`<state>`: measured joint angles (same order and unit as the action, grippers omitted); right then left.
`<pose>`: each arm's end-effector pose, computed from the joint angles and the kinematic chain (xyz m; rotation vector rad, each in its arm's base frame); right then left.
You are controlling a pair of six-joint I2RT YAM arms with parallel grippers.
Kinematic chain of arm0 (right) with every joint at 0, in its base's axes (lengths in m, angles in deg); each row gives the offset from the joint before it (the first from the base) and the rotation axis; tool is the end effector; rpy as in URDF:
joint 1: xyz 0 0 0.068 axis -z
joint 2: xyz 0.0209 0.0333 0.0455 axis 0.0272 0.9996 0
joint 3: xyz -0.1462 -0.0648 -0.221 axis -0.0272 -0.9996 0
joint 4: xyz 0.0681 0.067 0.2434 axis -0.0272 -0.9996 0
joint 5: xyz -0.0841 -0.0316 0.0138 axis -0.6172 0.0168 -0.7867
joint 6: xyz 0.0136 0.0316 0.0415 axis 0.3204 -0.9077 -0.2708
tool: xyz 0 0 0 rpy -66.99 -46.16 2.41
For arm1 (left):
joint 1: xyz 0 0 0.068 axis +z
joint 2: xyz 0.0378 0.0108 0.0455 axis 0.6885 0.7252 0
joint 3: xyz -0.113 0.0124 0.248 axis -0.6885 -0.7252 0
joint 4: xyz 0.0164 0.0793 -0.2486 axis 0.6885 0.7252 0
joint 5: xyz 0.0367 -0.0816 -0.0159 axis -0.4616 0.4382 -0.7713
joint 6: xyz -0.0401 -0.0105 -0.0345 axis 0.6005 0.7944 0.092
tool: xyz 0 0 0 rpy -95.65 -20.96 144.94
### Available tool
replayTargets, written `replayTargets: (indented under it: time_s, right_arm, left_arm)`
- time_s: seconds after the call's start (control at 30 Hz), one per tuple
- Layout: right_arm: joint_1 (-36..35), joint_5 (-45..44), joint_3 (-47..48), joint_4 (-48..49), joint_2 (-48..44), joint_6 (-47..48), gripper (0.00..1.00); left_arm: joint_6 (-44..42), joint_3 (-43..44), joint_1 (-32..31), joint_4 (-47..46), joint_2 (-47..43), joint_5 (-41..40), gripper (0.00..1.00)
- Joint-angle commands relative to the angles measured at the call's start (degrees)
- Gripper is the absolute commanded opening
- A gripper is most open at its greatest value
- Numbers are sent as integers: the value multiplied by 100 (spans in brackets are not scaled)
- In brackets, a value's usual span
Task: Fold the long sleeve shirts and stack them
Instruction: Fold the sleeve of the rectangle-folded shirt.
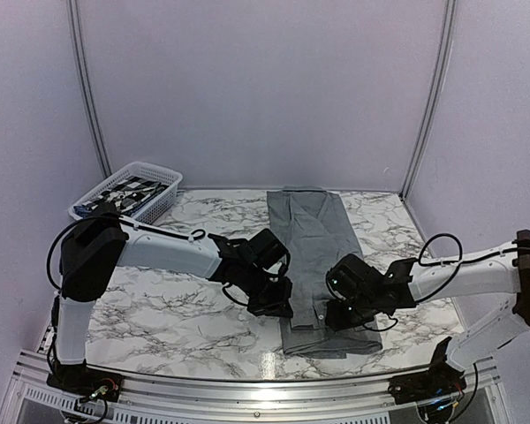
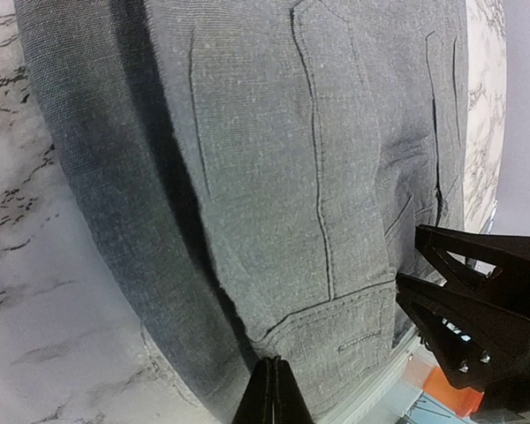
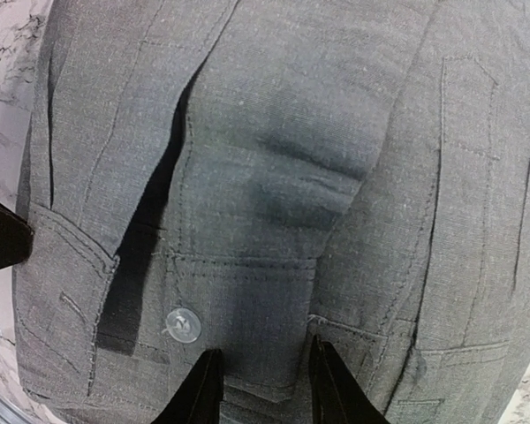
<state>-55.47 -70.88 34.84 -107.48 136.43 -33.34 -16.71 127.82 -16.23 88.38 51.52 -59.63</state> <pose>0.1446 0.1913 0.1586 -0.3110 2.7505 0.2925 0.2179 -0.4003 0.1544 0.3109 2.8628 -1.1444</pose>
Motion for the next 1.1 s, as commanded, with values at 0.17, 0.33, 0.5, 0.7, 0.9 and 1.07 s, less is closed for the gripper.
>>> replayTargets:
  time_s: [0.17,0.33,0.5,0.7,0.9,1.07]
  right_arm:
    - [-134,-143,123,-100,-35,-134,18]
    - [-178,-159,266,-306,-262,-151,6]
    - [-237,-172,348,-540,-468,-175,3]
    - [-268,-84,200,-512,-491,-227,3]
    - [-284,-4,116,-438,-584,-308,4]
    - [-349,39,50,-469,-638,-382,4]
  left_arm:
    - [-58,-95,-37,50,-237,123,0]
    - [-79,-116,-46,53,-276,140,0]
    - [-70,-152,-54,52,-323,158,0]
    - [-84,-174,-81,44,-329,149,0]
    - [-82,-223,-116,49,-363,128,0]
    - [-80,-285,-116,50,-381,127,0]
